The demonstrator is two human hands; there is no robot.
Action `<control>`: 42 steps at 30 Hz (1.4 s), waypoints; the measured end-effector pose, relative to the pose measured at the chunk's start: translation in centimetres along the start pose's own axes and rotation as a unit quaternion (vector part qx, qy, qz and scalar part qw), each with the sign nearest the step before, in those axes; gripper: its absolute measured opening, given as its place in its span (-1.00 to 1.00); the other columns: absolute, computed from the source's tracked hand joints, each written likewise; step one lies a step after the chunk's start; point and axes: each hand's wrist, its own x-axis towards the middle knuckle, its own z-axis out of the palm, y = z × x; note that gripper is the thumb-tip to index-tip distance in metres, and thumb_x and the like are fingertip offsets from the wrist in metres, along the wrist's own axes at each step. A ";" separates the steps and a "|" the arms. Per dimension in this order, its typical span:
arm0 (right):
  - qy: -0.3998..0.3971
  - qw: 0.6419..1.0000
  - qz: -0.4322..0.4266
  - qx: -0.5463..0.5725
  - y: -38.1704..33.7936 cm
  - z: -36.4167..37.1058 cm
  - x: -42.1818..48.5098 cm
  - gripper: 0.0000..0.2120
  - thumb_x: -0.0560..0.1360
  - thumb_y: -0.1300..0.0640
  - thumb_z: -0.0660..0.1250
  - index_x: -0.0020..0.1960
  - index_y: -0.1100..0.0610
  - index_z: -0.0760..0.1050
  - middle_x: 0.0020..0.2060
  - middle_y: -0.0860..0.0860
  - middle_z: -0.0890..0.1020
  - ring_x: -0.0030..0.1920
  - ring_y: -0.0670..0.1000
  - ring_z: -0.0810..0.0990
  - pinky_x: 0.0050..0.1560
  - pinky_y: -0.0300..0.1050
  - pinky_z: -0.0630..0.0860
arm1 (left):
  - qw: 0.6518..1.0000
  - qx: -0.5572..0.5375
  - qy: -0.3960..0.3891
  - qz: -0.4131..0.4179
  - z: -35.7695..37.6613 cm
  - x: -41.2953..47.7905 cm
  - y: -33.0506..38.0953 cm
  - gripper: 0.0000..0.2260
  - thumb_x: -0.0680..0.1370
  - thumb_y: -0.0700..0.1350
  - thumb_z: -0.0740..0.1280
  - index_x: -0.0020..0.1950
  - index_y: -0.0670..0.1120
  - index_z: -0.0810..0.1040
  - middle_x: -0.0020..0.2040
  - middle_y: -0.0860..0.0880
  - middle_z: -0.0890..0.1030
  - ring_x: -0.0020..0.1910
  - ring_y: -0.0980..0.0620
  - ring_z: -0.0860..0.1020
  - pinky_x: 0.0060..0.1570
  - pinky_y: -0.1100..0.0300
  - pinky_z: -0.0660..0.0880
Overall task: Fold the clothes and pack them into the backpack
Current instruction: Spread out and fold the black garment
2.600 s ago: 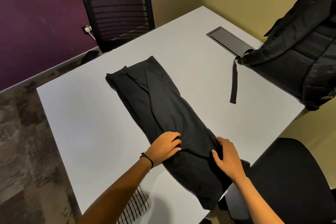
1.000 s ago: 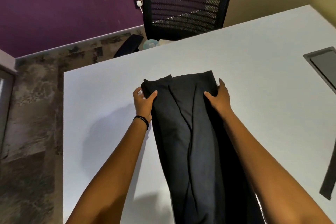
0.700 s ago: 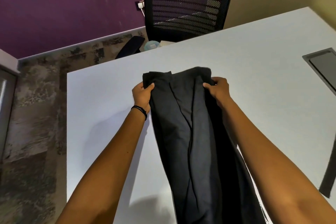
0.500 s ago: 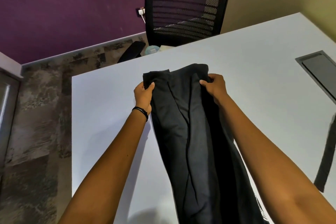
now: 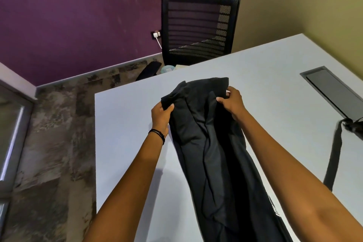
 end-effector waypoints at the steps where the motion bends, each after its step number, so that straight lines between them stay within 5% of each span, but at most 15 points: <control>1: 0.002 1.000 -0.002 0.001 -0.1 -0.2 -0.7 -0.52 0.47 0.27 0.35 0.36 0.22 0.33 0.27 0.16 0.50 0.23 0.14 0.50 0.15 -0.14 0.42 | 1.000 -0.002 0.000 0.001 -0.2 -0.7 0.1 -0.72 0.54 -0.29 0.31 0.25 -0.26 0.49 0.12 -0.06 0.55 0.06 0.01 0.50 0.11 0.23 0.44; 12: 0.032 0.999 -0.007 0.010 1.5 -3.9 -8.0 -0.60 0.42 0.31 0.38 0.25 0.26 0.44 0.16 0.19 0.57 0.15 0.17 0.55 0.20 0.06 0.49 | 0.999 0.000 -0.036 0.008 -1.1 -7.5 0.0 -0.72 0.53 -0.33 0.29 0.24 -0.24 0.50 0.15 -0.12 0.57 0.08 -0.01 0.52 0.14 0.20 0.46; 15: 0.036 0.999 -0.011 0.020 2.9 -5.0 -10.0 -0.61 0.40 0.34 0.38 0.22 0.24 0.46 0.12 0.19 0.58 0.10 0.17 0.57 0.16 0.13 0.51 | 0.998 0.001 -0.064 0.012 -1.3 -9.8 -0.9 -0.72 0.54 -0.34 0.29 0.24 -0.22 0.50 0.11 -0.09 0.57 0.06 0.00 0.53 0.01 0.34 0.51; 18: 0.041 0.998 -0.021 0.032 4.2 -6.1 -12.5 -0.61 0.38 0.38 0.39 0.19 0.22 0.47 0.07 0.13 0.58 0.04 0.09 0.56 0.09 -0.01 0.51 | 0.994 0.020 -0.105 0.020 -1.8 -12.4 -2.1 -0.78 0.53 -0.33 0.30 0.15 -0.16 0.53 0.07 -0.07 0.58 0.04 0.00 0.54 -0.09 0.42 0.51; 23: 0.052 0.998 -0.011 0.030 8.5 -7.3 -16.4 -0.69 0.36 0.41 0.40 0.01 0.11 0.49 -0.06 0.08 0.59 -0.06 0.03 0.54 -0.06 -0.18 0.45 | 0.968 0.121 -0.215 0.051 -2.9 -17.0 -8.1 -0.68 0.51 -0.40 0.28 0.04 0.02 0.57 0.22 -0.06 0.55 0.28 0.00 0.47 0.37 0.07 0.35; 28: 0.042 0.994 0.096 0.044 15.3 -8.5 -19.6 -0.63 0.39 0.47 0.29 0.15 0.21 0.50 0.04 0.20 0.58 0.00 0.11 0.55 0.10 -0.03 0.47 | 0.882 0.301 -0.359 0.036 -4.6 -21.1 -15.8 -0.61 0.51 -0.37 0.24 0.08 0.13 0.49 0.49 0.00 0.24 0.50 0.07 0.08 0.43 0.25 0.05; 34: 0.074 0.980 0.171 0.068 19.9 -9.2 -21.2 -0.72 0.39 0.36 0.38 0.07 0.16 0.53 -0.03 0.16 0.63 -0.01 0.18 0.61 0.16 0.11 0.51 | 0.944 0.262 -0.194 0.057 -4.0 -21.1 -15.8 -0.52 0.43 -0.50 0.15 -0.08 0.09 0.52 0.30 -0.11 0.41 0.36 -0.06 0.36 0.41 0.17 0.24; 38: 0.112 0.980 0.150 0.066 18.7 -8.3 -21.0 -0.77 0.46 0.36 0.27 0.09 0.24 0.54 -0.02 0.13 0.61 -0.02 0.13 0.57 0.07 -0.03 0.48 | 0.950 0.269 -0.156 0.005 -3.6 -20.0 -14.8 -0.71 0.53 -0.37 0.25 0.20 -0.12 0.47 0.30 -0.19 0.38 0.33 -0.12 0.37 0.28 0.28 0.27; 42: 0.109 0.987 0.118 0.020 16.9 -6.9 -20.1 -0.75 0.54 0.25 0.21 0.19 0.24 0.49 0.14 0.17 0.57 0.10 0.17 0.54 0.19 0.06 0.46 | 0.950 0.250 -0.162 -0.089 -3.1 -19.3 -14.6 -0.58 0.55 -0.23 0.30 0.39 -0.16 0.30 0.38 -0.20 0.34 0.34 -0.14 0.37 0.29 0.14 0.34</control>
